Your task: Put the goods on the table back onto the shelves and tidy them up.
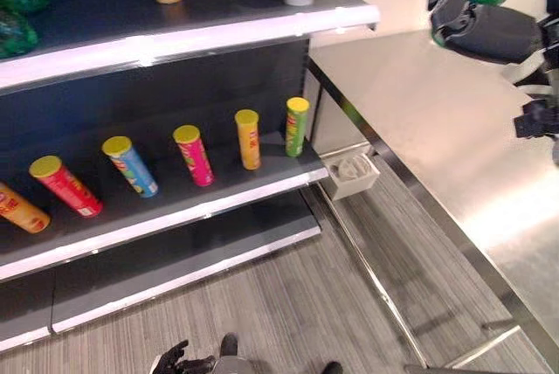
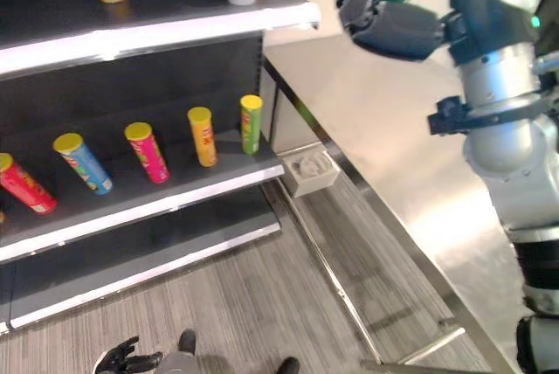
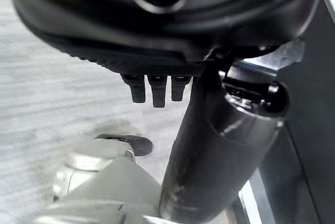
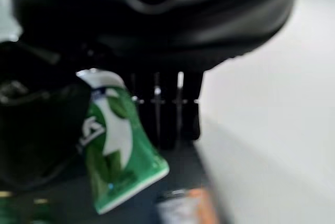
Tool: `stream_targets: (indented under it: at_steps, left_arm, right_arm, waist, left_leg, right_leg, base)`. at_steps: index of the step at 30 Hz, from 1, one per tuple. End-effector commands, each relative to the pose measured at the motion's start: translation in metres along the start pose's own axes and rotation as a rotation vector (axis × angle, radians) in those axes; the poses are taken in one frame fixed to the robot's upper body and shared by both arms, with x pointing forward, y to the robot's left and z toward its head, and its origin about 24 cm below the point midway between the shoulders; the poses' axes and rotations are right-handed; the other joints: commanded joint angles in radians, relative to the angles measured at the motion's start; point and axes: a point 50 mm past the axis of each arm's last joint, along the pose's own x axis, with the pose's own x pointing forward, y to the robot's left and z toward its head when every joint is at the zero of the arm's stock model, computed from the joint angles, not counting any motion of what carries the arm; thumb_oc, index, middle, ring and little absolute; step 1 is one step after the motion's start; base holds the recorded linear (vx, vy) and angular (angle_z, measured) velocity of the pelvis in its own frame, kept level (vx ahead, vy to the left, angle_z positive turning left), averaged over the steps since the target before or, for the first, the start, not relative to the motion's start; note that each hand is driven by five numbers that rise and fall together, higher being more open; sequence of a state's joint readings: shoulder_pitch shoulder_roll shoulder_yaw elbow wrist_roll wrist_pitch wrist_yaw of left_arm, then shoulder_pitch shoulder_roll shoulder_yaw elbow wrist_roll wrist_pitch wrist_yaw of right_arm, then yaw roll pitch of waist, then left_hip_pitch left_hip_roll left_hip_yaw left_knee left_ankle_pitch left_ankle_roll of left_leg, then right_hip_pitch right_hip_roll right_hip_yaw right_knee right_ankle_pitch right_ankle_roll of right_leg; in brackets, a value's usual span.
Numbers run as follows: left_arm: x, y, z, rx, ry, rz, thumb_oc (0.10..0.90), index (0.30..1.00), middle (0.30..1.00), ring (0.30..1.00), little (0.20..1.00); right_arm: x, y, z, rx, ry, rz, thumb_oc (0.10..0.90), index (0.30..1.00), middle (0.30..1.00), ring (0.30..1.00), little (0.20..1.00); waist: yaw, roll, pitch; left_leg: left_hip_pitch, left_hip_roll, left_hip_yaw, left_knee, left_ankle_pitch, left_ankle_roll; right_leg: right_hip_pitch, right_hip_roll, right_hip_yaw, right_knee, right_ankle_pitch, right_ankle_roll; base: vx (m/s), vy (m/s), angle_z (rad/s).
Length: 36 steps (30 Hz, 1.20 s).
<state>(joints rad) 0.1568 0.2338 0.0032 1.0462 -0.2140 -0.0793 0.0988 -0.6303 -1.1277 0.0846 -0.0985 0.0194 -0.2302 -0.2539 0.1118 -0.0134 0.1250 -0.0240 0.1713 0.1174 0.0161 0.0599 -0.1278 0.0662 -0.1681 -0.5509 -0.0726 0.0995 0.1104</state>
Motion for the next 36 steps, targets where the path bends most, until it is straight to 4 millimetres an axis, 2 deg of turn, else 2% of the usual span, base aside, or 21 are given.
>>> stream_targets:
  at_steps: [1,3,6,7,8,10,11,12,13,14,16,17,18,21,24,29,36]
  left_arm:
    - [0.004,0.017,0.02,0.074,-0.073,0.023,0.8,0.9,0.9,0.9,0.9]
    - [0.004,0.018,0.019,0.074,-0.068,0.028,0.8,0.9,0.9,0.9,0.9]
    - [0.004,0.024,0.019,0.077,-0.066,0.048,0.8,0.9,0.9,0.9,0.9]
    - [0.004,0.024,0.019,0.076,-0.066,0.048,0.8,0.9,0.9,0.9,0.9]
    - [0.004,0.025,0.018,0.083,-0.066,0.048,0.8,0.9,0.9,0.9,0.9]
    - [0.005,0.026,0.021,0.092,-0.072,0.05,0.8,0.9,0.9,0.9,0.9]
    - [0.007,0.03,0.031,0.114,-0.095,0.059,0.8,0.9,0.9,0.9,0.9]
    - [0.007,0.03,0.031,0.114,-0.095,0.059,0.8,0.9,0.9,0.9,0.9]
    - [0.008,0.029,0.04,0.127,-0.12,0.054,0.8,0.9,0.9,0.9,0.9]
    - [0.008,0.029,0.044,0.125,-0.137,0.052,0.8,0.9,0.9,0.9,0.9]
    - [0.009,0.03,0.053,0.118,-0.168,0.051,0.8,0.9,0.9,0.9,0.9]
    - [0.009,0.029,0.046,0.134,-0.132,0.057,0.8,0.9,0.9,0.9,0.9]
    - [0.01,0.029,0.059,0.135,-0.178,0.04,0.8,0.9,0.9,0.9,0.9]
    - [0.009,0.022,0.056,0.09,-0.179,0.03,0.8,0.9,0.9,0.9,0.9]
    - [0.008,0.021,0.048,0.095,-0.153,0.025,0.8,0.9,0.9,0.9,0.9]
    - [0.007,0.02,0.034,0.096,-0.11,0.026,0.8,0.9,0.9,0.9,0.9]
    - [0.006,0.018,0.029,0.089,-0.099,0.022,0.8,0.9,0.9,0.9,0.9]
  right_arm:
    - [0.03,-0.024,0.021,0.141,-0.116,-0.153,0.4,0.3,0.3,0.3,0.3]
    - [0.033,-0.02,0.02,0.175,-0.11,-0.15,0.4,0.3,0.3,0.3,0.3]
    - [0.043,-0.015,0.016,0.226,-0.083,-0.151,0.4,0.3,0.3,0.3,0.3]
    - [0.044,-0.015,0.016,0.226,-0.084,-0.15,0.4,0.3,0.3,0.3,0.3]
    - [0.047,-0.015,0.013,0.228,-0.069,-0.153,0.4,0.3,0.3,0.3,0.3]
    - [0.047,-0.016,0.011,0.223,-0.056,-0.153,0.4,0.3,0.3,0.3,0.3]
    - [0.045,-0.019,0.006,0.21,-0.031,-0.148,0.4,0.3,0.3,0.3,0.3]
    - [0.044,-0.019,0.006,0.21,-0.03,-0.149,0.4,0.3,0.3,0.3,0.3]
    - [0.041,-0.021,0.002,0.2,-0.009,-0.14,0.4,0.3,0.3,0.3,0.3]
    - [0.039,-0.02,-0.003,0.186,0.017,-0.123,0.4,0.3,0.3,0.3,0.3]
    - [0.045,-0.024,-0.004,0.188,0.019,-0.119,0.4,0.3,0.3,0.3,0.3]
    - [0.038,-0.026,-0.016,0.168,0.07,-0.136,0.4,0.3,0.3,0.3,0.3]
    - [0.051,-0.035,-0.006,0.153,0.03,-0.108,0.4,0.3,0.3,0.3,0.3]
    - [0.054,-0.029,-0.016,0.195,0.075,-0.115,0.4,0.3,0.3,0.3,0.3]
    - [0.062,-0.027,-0.019,0.185,0.095,-0.096,0.4,0.3,0.3,0.3,0.3]
    - [0.07,-0.022,-0.029,0.17,0.153,-0.084,0.4,0.3,0.3,0.3,0.3]
    - [0.076,-0.021,-0.049,0.127,0.262,-0.113,0.4,0.3,0.3,0.3,0.3]
  waist:
    - [0.032,-0.037,-0.08]
    - [0.036,-0.035,-0.086]
    - [0.065,-0.034,-0.089]
    - [0.063,-0.034,-0.089]
    - [0.075,-0.032,-0.087]
    - [0.076,-0.031,-0.083]
    - [0.058,-0.03,-0.07]
    - [0.058,-0.031,-0.07]
    - [0.033,-0.032,-0.067]
    - [0.016,-0.032,-0.065]
    - [0.008,-0.034,-0.064]
    - [0.001,-0.04,-0.054]
    - [-0.003,-0.057,-0.052]
    - [-0.003,-0.067,-0.078]
    - [0.003,-0.071,-0.089]
    - [0.029,-0.079,-0.098]
    - [0.058,-0.077,-0.104]
  left_leg:
    - [0.014,-0.007,0.011,-0.042,-0.055,-0.036]
    - [0.022,-0.021,0.008,-0.064,-0.052,-0.031]
    - [0.023,-0.079,-0.015,-0.083,-0.061,-0.005]
    - [0.022,-0.081,-0.015,-0.083,-0.061,-0.004]
    - [0.028,-0.115,-0.024,-0.09,-0.073,0.011]
    - [0.031,-0.128,-0.035,-0.093,-0.079,0.018]
    - [0.033,-0.142,-0.075,-0.094,-0.08,0.029]
    - [0.032,-0.143,-0.076,-0.094,-0.081,0.03]
    - [0.016,-0.154,-0.1,-0.09,-0.061,0.041]
    - [0.02,-0.157,-0.122,-0.095,-0.06,0.043]
    - [0.017,-0.163,-0.153,-0.099,-0.053,0.04]
    - [0.017,-0.167,-0.166,-0.096,-0.061,0.043]
    - [0.019,-0.187,-0.228,-0.091,-0.058,0.035]
    - [0.021,-0.179,-0.239,-0.099,-0.054,0.024]
    - [0.02,-0.172,-0.257,-0.098,-0.048,0.02]
    - [0.019,-0.17,-0.285,-0.103,-0.042,0.017]
    - [0.007,-0.179,-0.319,-0.103,-0.036,0.015]
  right_leg:
    - [0.026,0.027,0.026,0.037,-0.154,0.038]
    - [0.026,0.014,0.022,0.032,-0.142,0.047]
    - [0.019,-0.045,0.018,0.063,-0.133,0.065]
    - [0.017,-0.048,0.018,0.066,-0.134,0.066]
    - [0.011,-0.098,0.006,0.122,-0.131,0.074]
    - [0.005,-0.121,-0.001,0.161,-0.134,0.074]
    - [-0.017,-0.133,0.051,0.237,-0.131,0.068]
    - [-0.019,-0.135,0.051,0.24,-0.133,0.069]
    - [-0.05,-0.106,0.124,0.252,-0.123,0.051]
    - [-0.074,-0.061,0.227,0.244,-0.136,0.053]
    - [-0.124,0.025,0.383,0.198,-0.143,0.059]
    - [-0.142,0.055,0.427,0.165,-0.146,0.057]
    - [-0.112,0.059,0.45,0.114,-0.134,0.058]
    - [-0.074,0.065,0.418,0.06,-0.108,0.065]
    - [-0.062,0.079,0.44,0.037,-0.097,0.063]
    - [-0.045,0.082,0.429,0.021,-0.105,0.058]
    - [-0.028,0.079,0.39,0.015,-0.117,0.055]
  base:
    - [0.1,0.187,0.31]
    - [0.07,0.218,0.26]
    - [0.04,0.23,0.19]
    - [0.04,0.253,0.16]
    - [0.05,0.252,0.14]
    - [0.06,0.191,0.19]
    - [0.05,0.055,0.4]
    - [0.01,0.088,0.6]
    - [0.01,0.048,0.68]
    - [0.05,0.045,0.71]
    - [0.11,-0.011,0.89]
    - [0.15,-0.049,0.69]
    - [0.14,-0.082,0.58]
    - [0.1,-0.093,0.95]
    - [0.1,-0.087,0.24]
    - [0.07,-0.06,0.07]
    - [0.04,-0.026,0.22]
